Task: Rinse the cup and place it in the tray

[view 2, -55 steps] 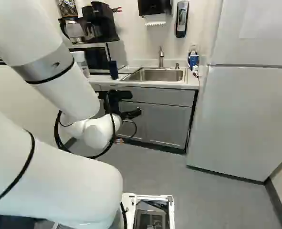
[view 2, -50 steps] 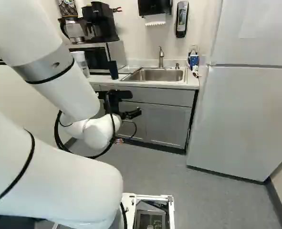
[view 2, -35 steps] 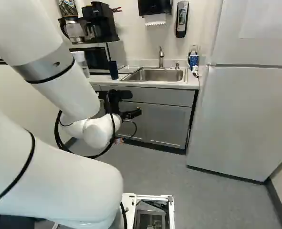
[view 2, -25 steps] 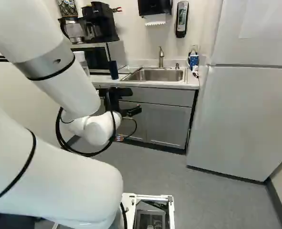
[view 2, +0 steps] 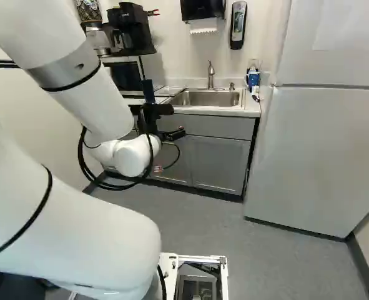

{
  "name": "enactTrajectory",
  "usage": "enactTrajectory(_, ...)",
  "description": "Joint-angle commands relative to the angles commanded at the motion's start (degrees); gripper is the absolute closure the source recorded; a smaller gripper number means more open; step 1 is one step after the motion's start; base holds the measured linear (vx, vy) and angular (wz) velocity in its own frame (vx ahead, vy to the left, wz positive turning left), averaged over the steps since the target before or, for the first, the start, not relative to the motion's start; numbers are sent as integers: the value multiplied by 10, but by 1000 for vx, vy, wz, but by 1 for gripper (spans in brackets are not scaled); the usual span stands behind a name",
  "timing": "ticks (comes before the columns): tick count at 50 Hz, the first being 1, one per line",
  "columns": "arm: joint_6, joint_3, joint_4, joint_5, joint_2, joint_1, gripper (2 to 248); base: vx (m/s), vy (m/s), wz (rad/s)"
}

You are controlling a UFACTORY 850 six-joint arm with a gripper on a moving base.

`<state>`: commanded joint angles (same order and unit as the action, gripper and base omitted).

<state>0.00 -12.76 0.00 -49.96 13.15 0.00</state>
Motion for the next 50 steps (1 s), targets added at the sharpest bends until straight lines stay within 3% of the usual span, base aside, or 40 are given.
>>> enactTrajectory(50,0,-82,0,28,-15,0,3,0,0,0)
